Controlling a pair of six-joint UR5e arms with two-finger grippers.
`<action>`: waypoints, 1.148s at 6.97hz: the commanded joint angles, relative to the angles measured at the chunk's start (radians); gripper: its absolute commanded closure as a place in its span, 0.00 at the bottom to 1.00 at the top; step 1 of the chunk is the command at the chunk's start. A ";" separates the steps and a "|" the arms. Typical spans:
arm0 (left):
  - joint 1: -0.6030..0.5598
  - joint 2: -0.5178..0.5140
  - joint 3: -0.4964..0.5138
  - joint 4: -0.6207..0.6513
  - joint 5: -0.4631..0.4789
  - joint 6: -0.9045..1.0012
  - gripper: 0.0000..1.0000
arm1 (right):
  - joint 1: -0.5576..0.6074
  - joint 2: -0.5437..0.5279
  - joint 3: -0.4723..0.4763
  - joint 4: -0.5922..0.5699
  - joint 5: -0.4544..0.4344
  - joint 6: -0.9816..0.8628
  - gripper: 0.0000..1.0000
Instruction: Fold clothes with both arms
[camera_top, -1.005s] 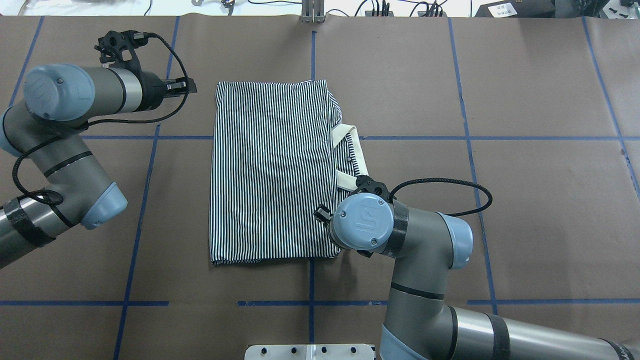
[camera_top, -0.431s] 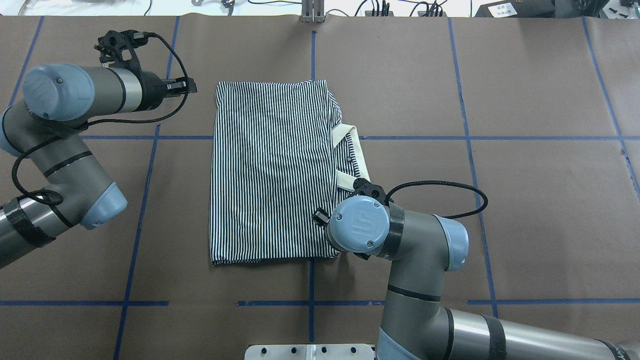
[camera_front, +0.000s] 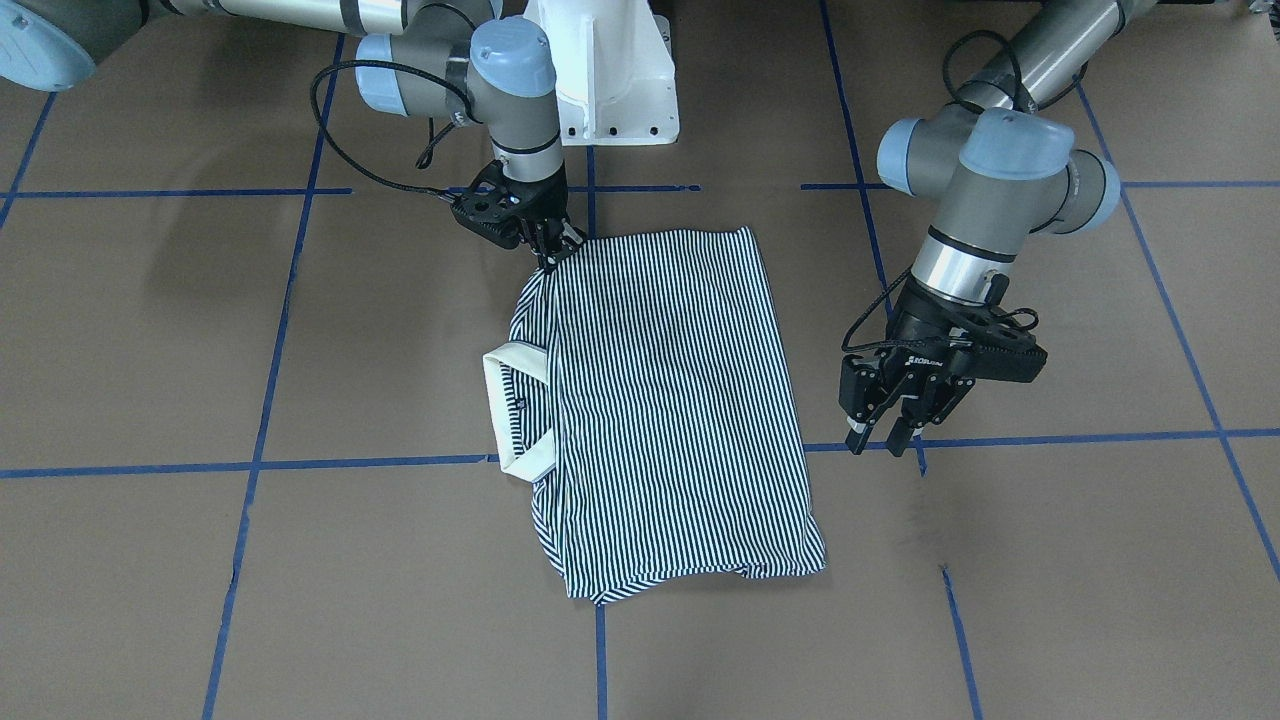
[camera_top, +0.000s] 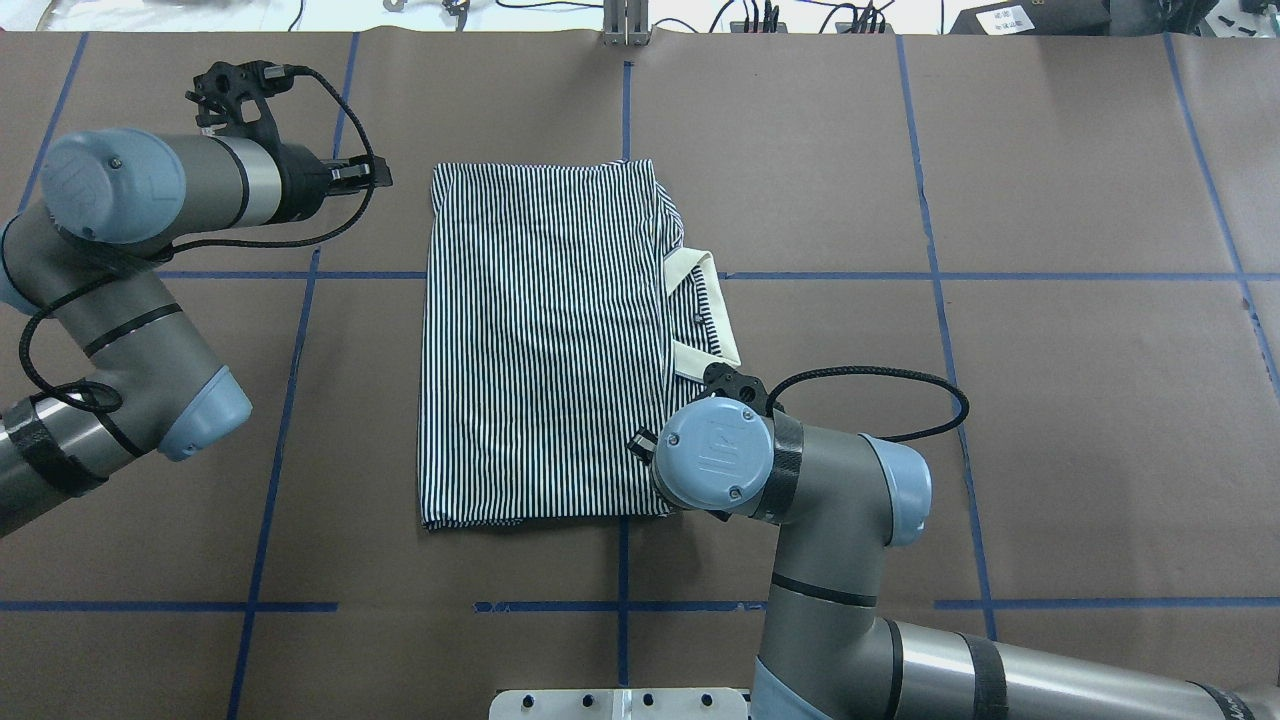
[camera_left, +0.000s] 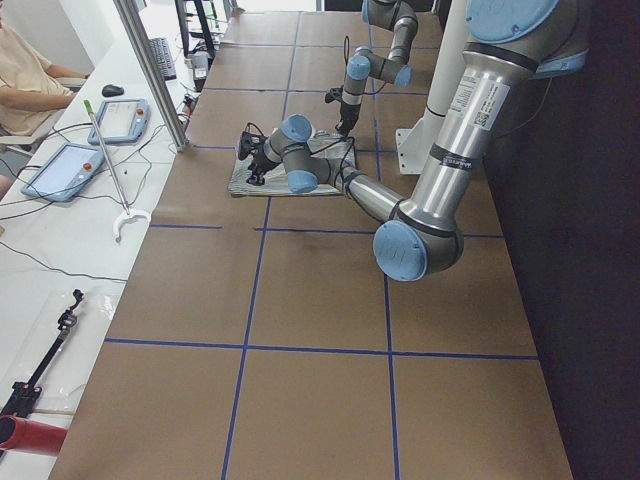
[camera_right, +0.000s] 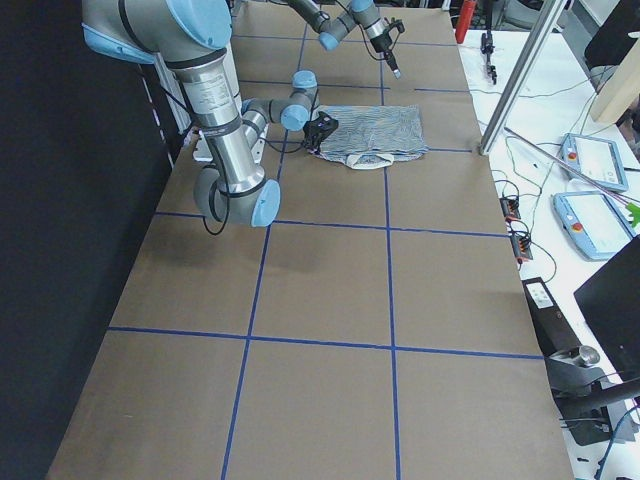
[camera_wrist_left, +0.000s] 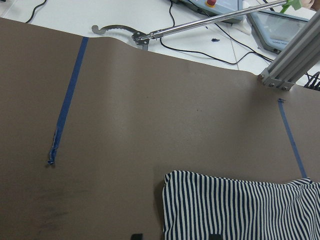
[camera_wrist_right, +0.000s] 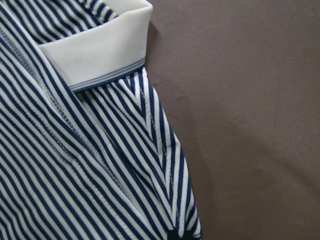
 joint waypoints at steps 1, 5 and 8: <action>0.000 0.005 -0.012 0.002 0.000 -0.001 0.46 | -0.001 0.001 0.004 0.002 0.003 -0.003 1.00; 0.218 0.094 -0.264 0.149 0.012 -0.338 0.44 | -0.024 -0.054 0.106 -0.001 0.000 0.002 1.00; 0.446 0.214 -0.360 0.170 0.082 -0.552 0.42 | -0.039 -0.059 0.116 -0.003 -0.005 0.005 1.00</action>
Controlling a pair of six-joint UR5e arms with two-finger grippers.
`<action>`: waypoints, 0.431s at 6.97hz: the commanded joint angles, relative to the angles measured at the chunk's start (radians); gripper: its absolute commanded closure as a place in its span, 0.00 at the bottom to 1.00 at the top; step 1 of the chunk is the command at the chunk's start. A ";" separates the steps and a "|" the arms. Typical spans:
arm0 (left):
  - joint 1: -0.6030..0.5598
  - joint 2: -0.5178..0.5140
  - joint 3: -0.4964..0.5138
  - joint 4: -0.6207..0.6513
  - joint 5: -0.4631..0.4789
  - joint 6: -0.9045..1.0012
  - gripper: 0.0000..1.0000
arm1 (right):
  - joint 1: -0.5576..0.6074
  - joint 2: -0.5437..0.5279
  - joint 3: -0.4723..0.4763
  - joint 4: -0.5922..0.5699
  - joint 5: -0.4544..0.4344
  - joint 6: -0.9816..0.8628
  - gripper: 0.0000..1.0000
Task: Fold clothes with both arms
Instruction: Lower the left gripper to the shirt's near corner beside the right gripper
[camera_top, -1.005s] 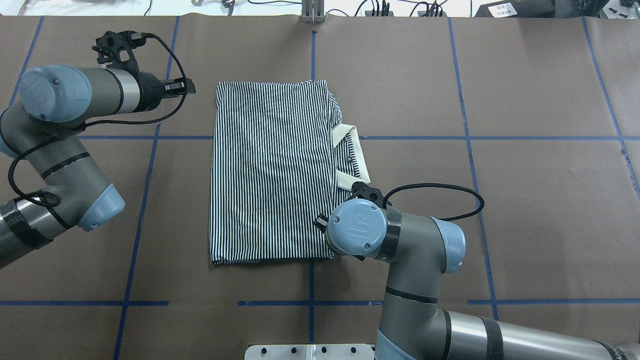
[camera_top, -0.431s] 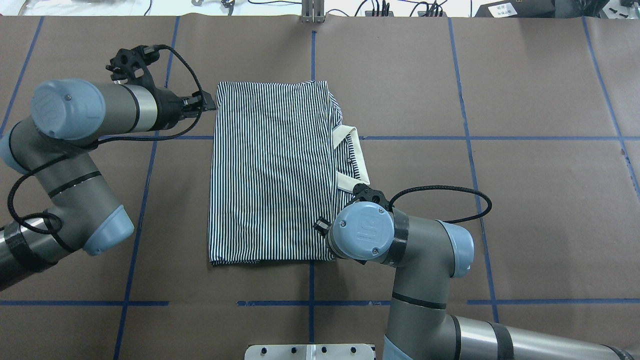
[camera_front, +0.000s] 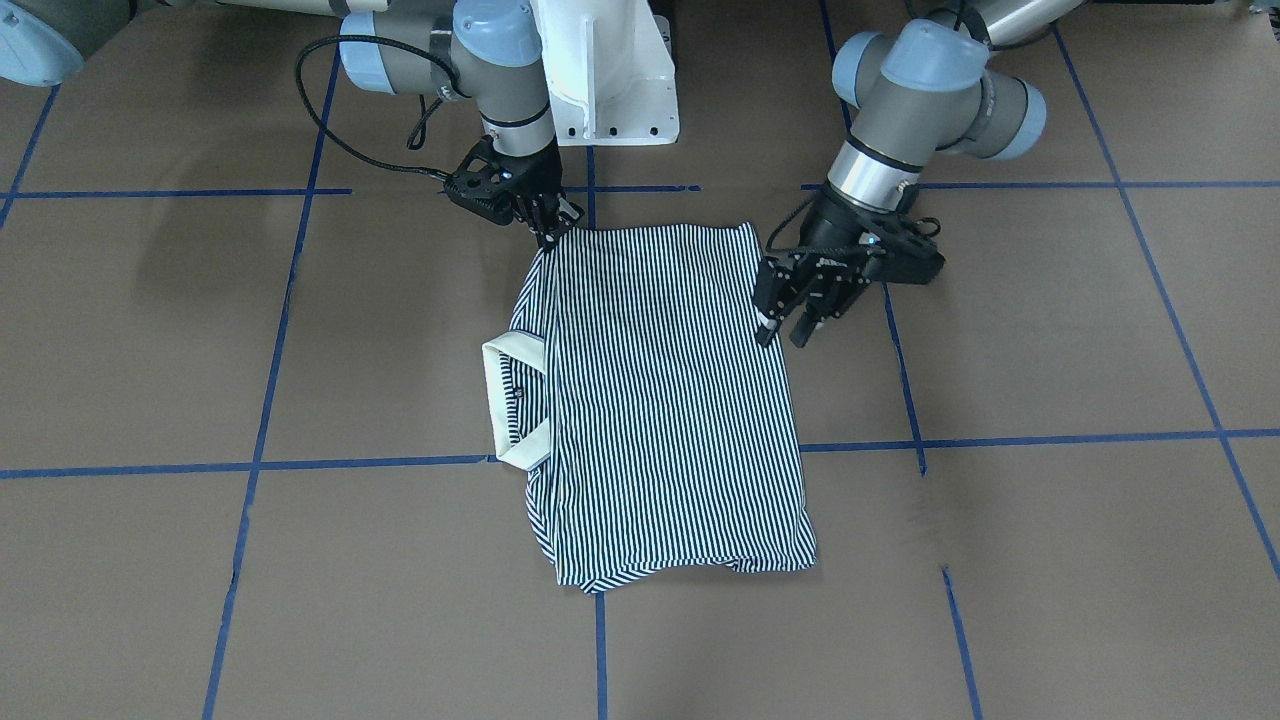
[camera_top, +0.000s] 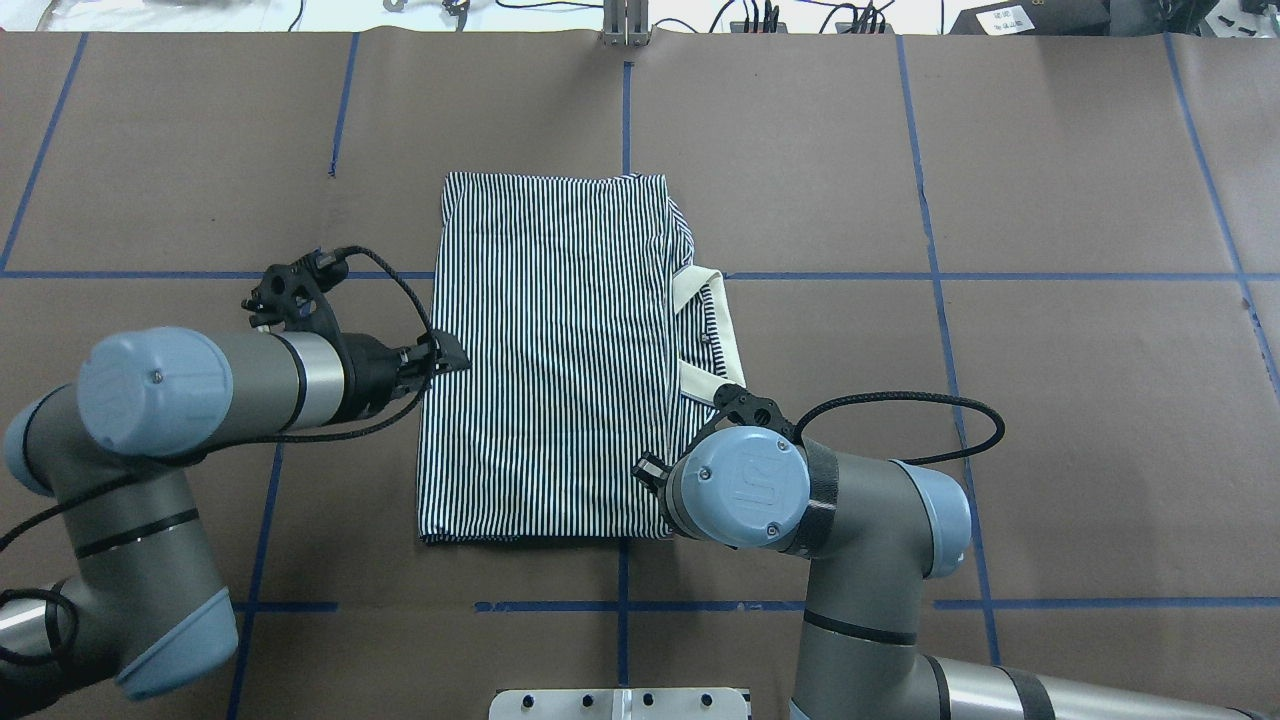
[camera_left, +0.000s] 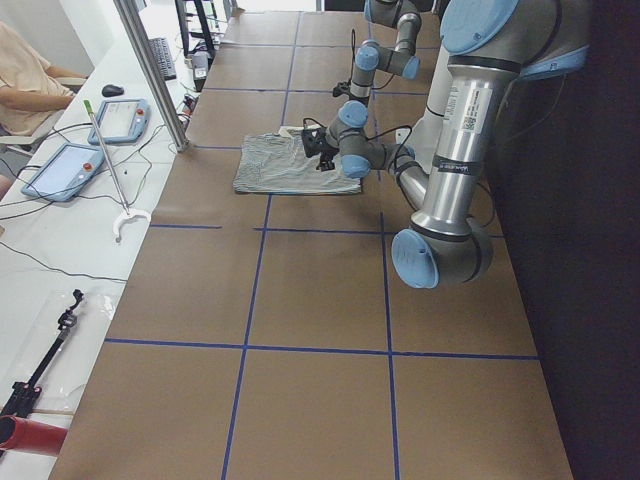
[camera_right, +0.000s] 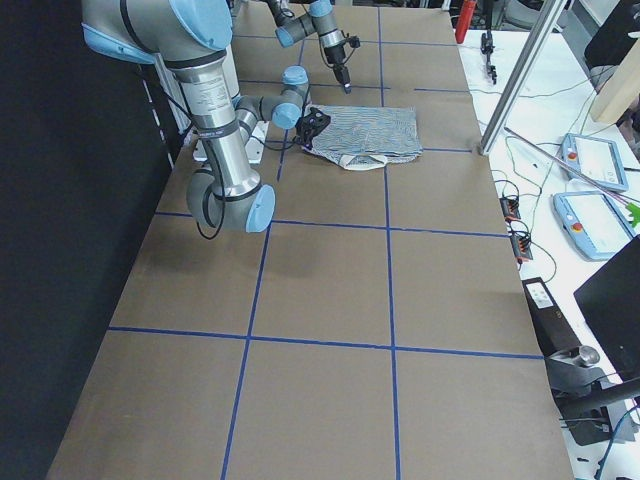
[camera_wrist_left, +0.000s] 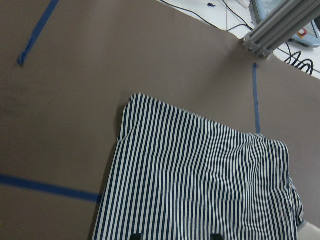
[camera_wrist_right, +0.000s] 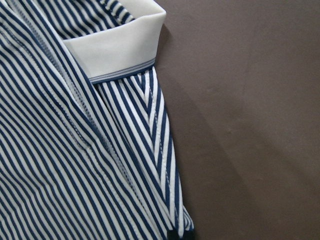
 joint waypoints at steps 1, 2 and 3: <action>0.210 0.082 -0.006 0.016 0.159 -0.096 0.41 | -0.004 -0.002 0.003 0.000 -0.001 0.001 1.00; 0.228 0.093 -0.008 0.017 0.192 -0.102 0.42 | -0.004 -0.002 0.003 0.000 -0.001 0.001 1.00; 0.254 0.115 -0.005 0.028 0.197 -0.119 0.43 | -0.004 0.000 0.003 0.000 -0.001 0.001 1.00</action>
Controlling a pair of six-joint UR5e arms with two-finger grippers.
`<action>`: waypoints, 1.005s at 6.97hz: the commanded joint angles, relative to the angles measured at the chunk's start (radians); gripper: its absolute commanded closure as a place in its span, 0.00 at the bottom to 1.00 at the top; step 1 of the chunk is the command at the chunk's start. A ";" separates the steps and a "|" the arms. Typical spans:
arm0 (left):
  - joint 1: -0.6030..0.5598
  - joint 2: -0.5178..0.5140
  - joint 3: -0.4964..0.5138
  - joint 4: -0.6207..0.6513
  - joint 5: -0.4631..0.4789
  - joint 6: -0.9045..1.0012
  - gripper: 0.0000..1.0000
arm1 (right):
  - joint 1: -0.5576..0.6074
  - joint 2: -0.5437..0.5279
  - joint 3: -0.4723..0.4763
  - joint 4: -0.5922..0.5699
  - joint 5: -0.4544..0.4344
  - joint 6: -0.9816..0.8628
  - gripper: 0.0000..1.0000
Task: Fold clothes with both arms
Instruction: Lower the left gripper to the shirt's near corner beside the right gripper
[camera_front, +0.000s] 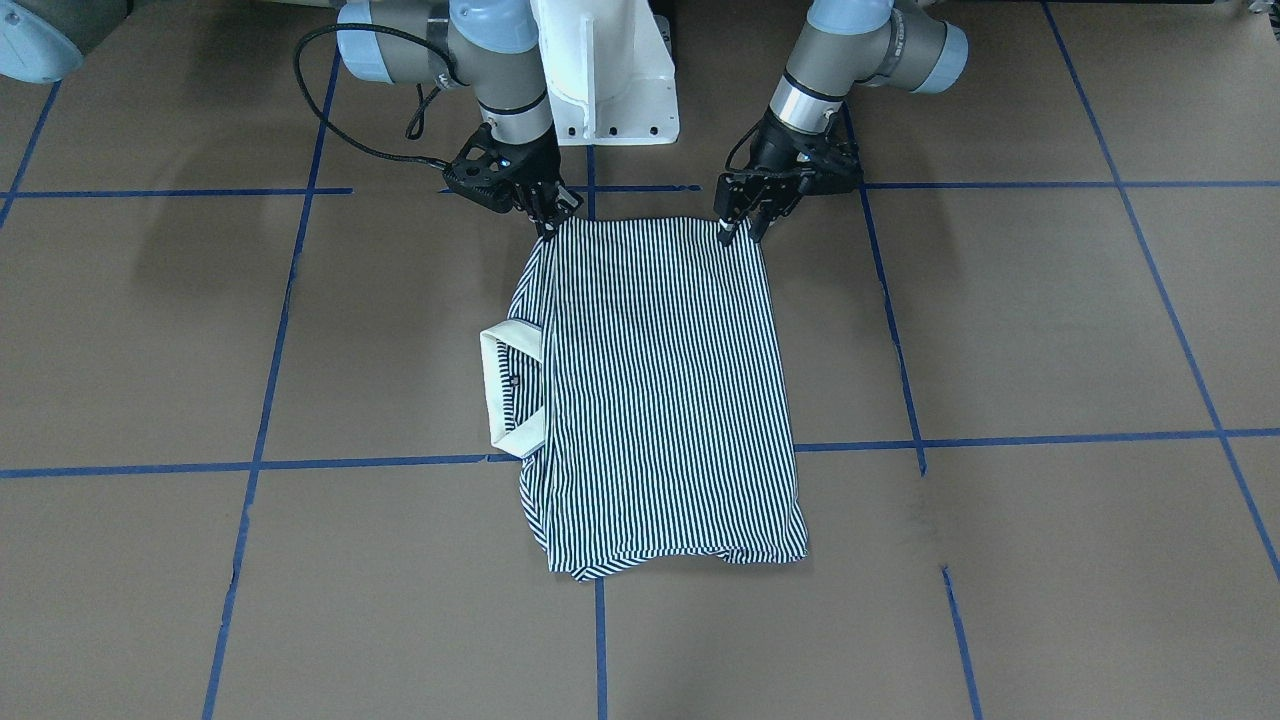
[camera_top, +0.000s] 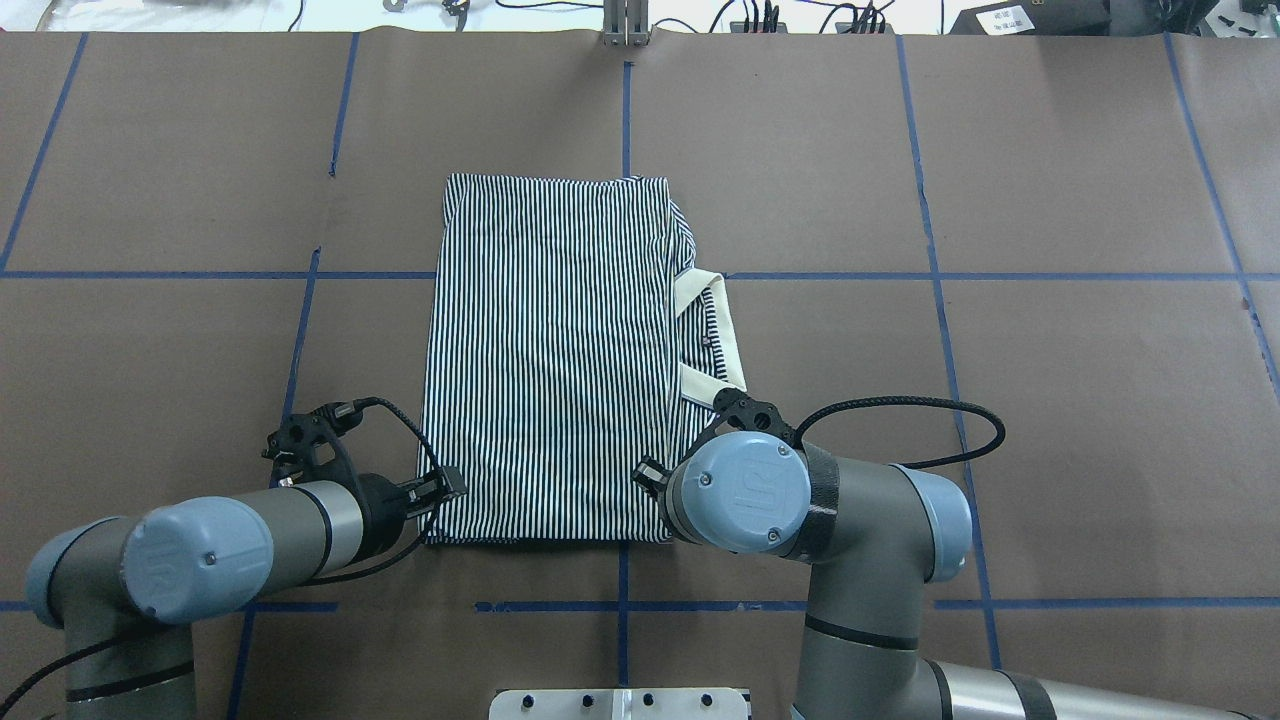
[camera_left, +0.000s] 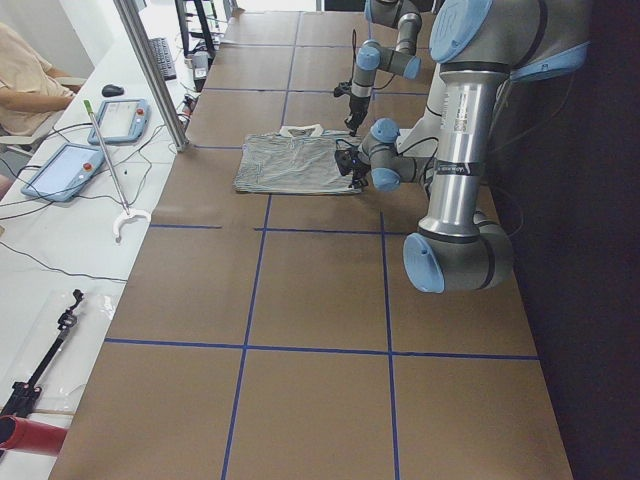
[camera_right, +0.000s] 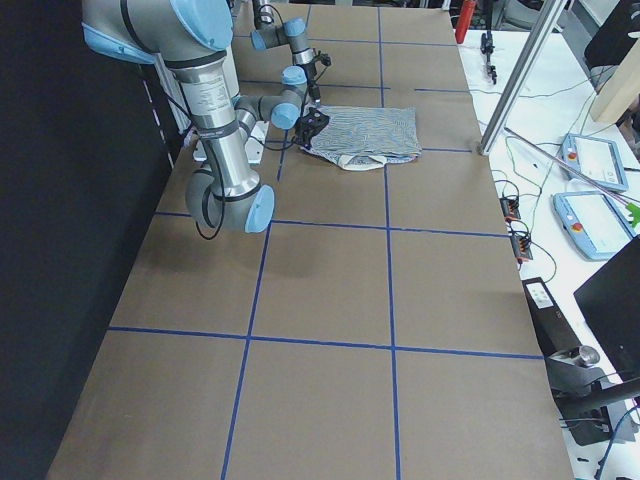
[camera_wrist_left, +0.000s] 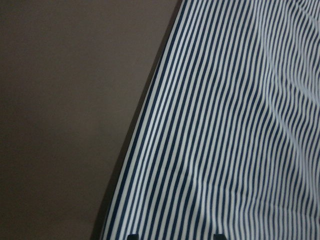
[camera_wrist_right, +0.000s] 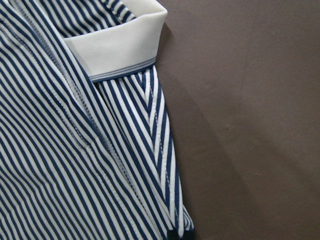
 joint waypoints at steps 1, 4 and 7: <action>0.046 0.026 0.001 0.011 0.028 -0.021 0.44 | 0.000 0.003 -0.001 0.000 0.000 -0.001 1.00; 0.046 0.026 -0.020 0.033 0.031 -0.021 0.44 | 0.000 -0.008 -0.001 0.000 0.001 -0.003 1.00; 0.046 0.026 -0.037 0.071 0.033 -0.021 0.44 | 0.000 -0.011 -0.001 0.000 0.001 -0.005 1.00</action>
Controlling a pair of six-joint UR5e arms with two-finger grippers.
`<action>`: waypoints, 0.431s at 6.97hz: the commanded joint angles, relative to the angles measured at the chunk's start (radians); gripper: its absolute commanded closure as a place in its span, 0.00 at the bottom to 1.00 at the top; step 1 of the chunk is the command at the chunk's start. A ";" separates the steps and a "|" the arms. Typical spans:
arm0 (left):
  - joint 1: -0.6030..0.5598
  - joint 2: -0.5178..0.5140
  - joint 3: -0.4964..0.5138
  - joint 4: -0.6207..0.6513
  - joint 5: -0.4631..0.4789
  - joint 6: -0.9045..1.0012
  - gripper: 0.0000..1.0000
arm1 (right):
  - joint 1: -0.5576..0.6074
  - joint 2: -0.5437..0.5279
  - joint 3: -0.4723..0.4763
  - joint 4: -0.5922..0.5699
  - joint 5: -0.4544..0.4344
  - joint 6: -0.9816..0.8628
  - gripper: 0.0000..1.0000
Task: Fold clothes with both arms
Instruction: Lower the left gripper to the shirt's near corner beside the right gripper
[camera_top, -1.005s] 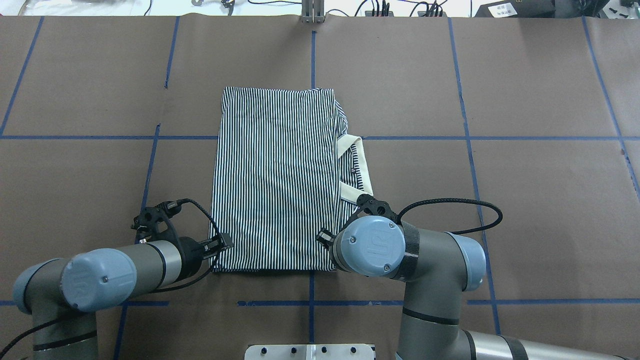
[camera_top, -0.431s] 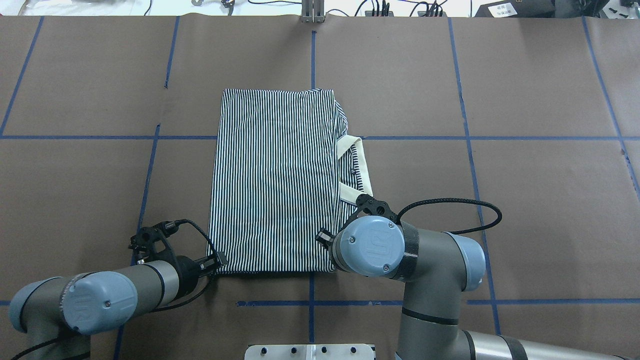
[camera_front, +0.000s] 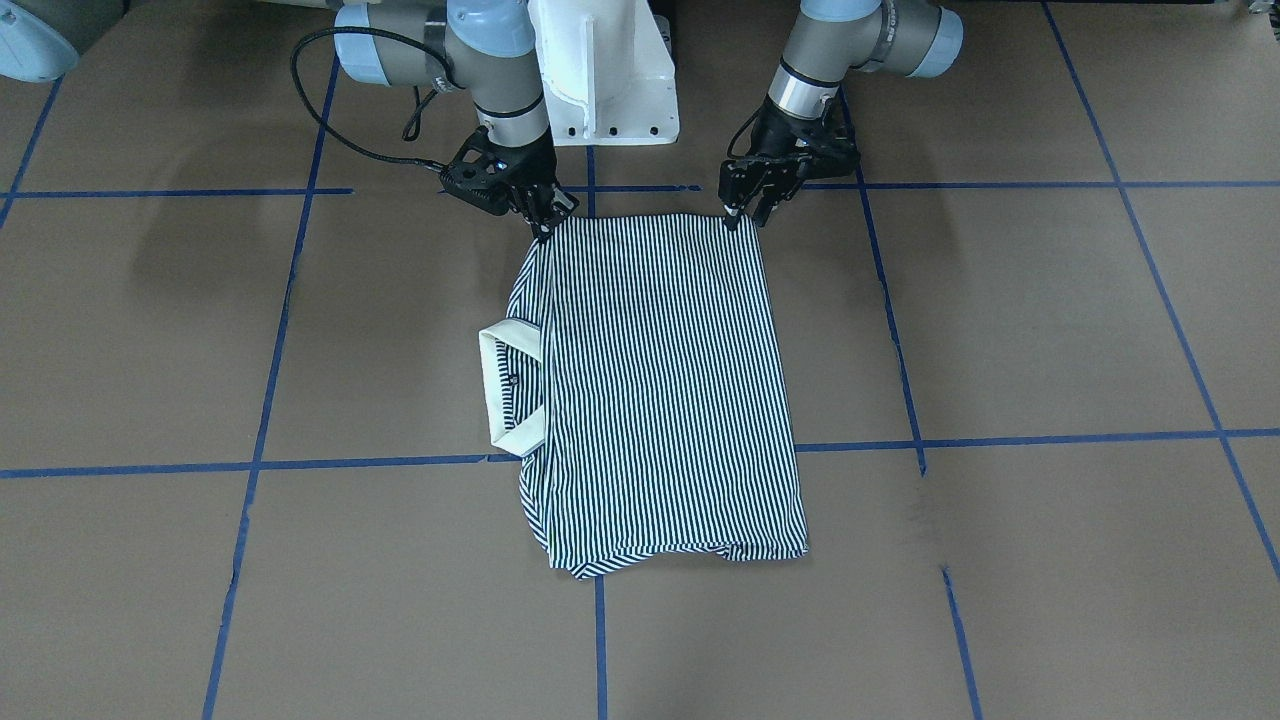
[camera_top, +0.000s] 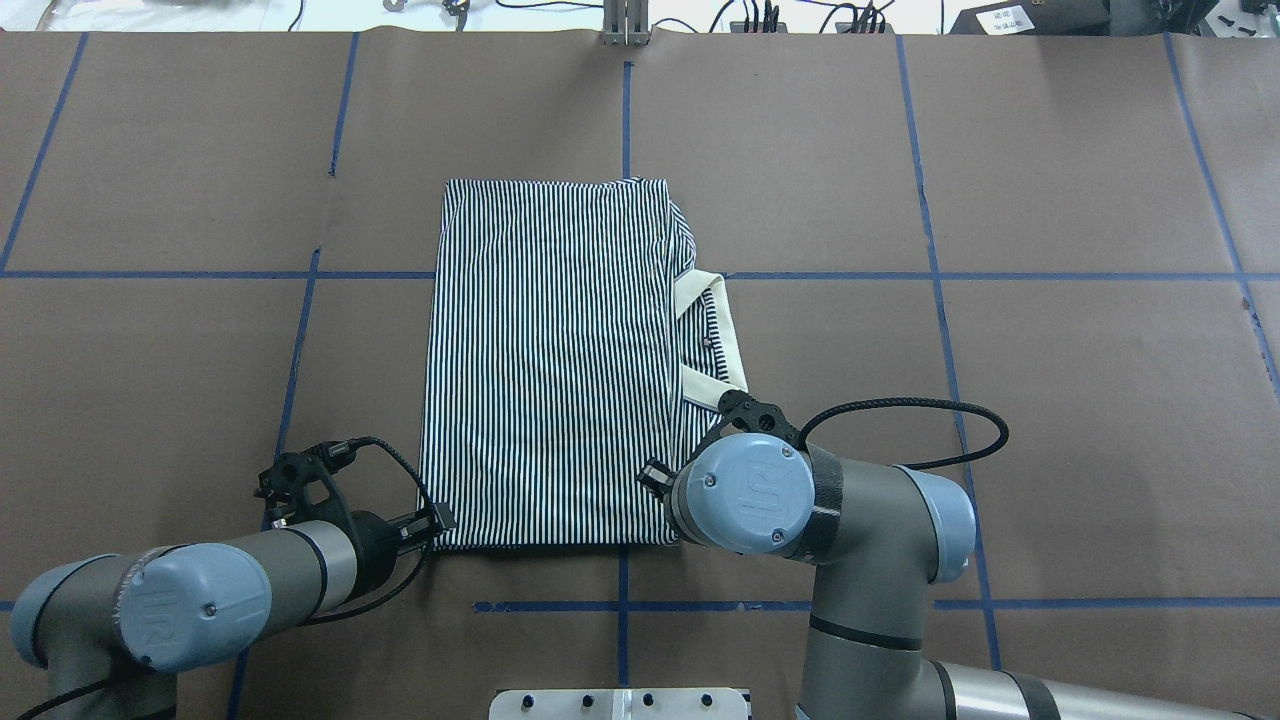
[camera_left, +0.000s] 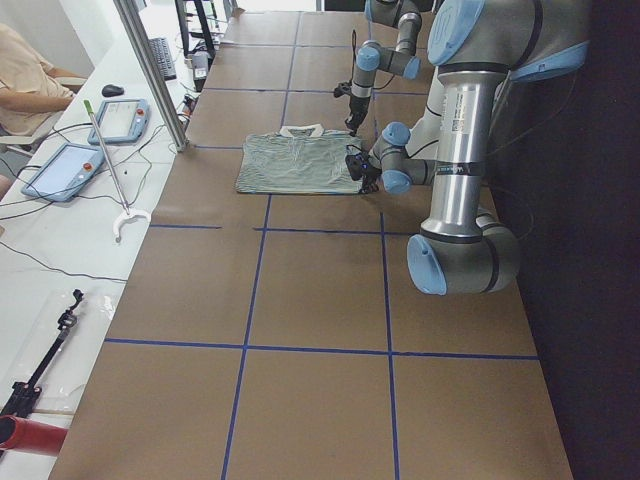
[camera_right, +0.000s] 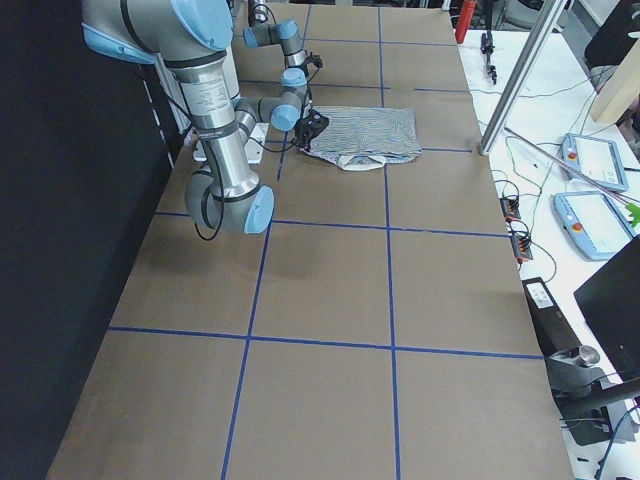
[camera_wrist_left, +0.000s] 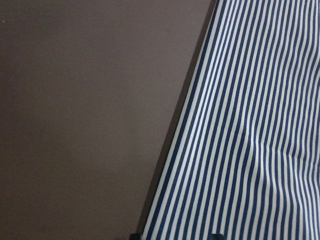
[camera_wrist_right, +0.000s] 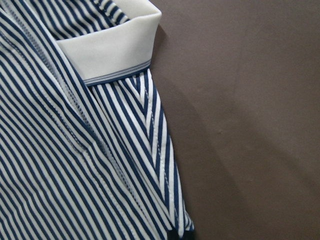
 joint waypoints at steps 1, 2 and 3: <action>0.008 -0.006 -0.004 0.054 0.001 0.000 0.44 | 0.000 -0.001 0.000 0.000 -0.001 0.000 1.00; 0.014 -0.005 -0.002 0.055 0.001 0.000 0.47 | 0.000 0.001 0.000 0.000 -0.001 0.000 1.00; 0.014 -0.005 -0.002 0.055 0.001 -0.002 0.56 | 0.000 0.001 0.002 0.000 -0.001 0.000 1.00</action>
